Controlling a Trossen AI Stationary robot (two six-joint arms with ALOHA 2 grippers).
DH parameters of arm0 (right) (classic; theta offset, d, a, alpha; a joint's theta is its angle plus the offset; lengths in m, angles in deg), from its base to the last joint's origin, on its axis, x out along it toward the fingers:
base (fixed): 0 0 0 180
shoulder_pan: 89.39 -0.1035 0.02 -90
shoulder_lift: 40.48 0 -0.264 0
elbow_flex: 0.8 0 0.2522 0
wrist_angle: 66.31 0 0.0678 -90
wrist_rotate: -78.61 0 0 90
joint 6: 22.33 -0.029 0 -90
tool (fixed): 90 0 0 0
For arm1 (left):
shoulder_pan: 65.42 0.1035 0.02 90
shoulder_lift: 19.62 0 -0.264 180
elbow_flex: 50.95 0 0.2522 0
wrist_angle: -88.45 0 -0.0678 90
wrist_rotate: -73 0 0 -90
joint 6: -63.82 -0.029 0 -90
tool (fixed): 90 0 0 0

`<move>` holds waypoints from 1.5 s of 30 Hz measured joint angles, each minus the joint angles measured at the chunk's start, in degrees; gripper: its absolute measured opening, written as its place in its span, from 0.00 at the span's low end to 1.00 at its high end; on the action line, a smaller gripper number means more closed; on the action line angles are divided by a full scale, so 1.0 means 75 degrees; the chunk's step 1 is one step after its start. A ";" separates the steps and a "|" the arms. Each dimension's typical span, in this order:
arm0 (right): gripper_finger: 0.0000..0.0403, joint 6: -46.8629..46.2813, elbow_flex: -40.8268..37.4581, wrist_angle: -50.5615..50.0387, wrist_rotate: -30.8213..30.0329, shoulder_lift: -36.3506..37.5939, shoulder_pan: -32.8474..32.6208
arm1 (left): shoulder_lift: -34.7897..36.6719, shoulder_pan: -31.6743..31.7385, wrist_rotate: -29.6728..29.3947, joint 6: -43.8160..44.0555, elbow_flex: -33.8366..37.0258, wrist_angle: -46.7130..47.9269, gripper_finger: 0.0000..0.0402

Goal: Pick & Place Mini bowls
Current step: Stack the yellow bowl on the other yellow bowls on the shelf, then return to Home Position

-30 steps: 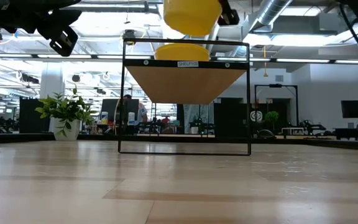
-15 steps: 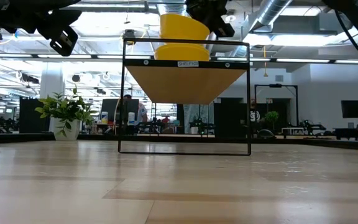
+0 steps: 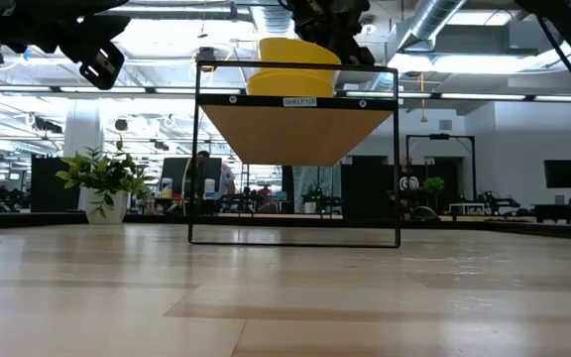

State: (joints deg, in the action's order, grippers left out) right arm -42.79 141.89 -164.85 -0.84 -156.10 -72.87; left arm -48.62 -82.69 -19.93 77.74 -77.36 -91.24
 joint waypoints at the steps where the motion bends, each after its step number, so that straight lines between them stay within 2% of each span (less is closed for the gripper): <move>1: 0.00 0.0017 -0.0037 0.0013 -0.0001 0.0000 -0.0007 | 0.0000 -0.0001 -0.0001 0.0001 0.0000 -0.0006 0.25; 25: 0.00 0.0148 -0.0237 0.0340 0.0028 0.0000 -0.0111 | 0.0000 0.0001 -0.0001 0.0004 0.0009 -0.0073 0.25; 38: 0.18 0.0398 -0.0237 0.0357 -0.0004 0.0006 -0.0177 | 0.0000 0.0001 -0.0001 0.0004 0.0009 -0.0074 0.25; 45: 0.21 0.0395 -0.0232 0.0342 0.0050 0.0029 -0.0029 | 0.0000 0.0000 -0.0001 0.0004 0.0009 -0.0079 0.25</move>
State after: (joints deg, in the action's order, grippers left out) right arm -39.82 140.15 -162.29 -0.46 -155.88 -73.09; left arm -48.62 -82.69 -19.94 77.77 -77.29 -91.84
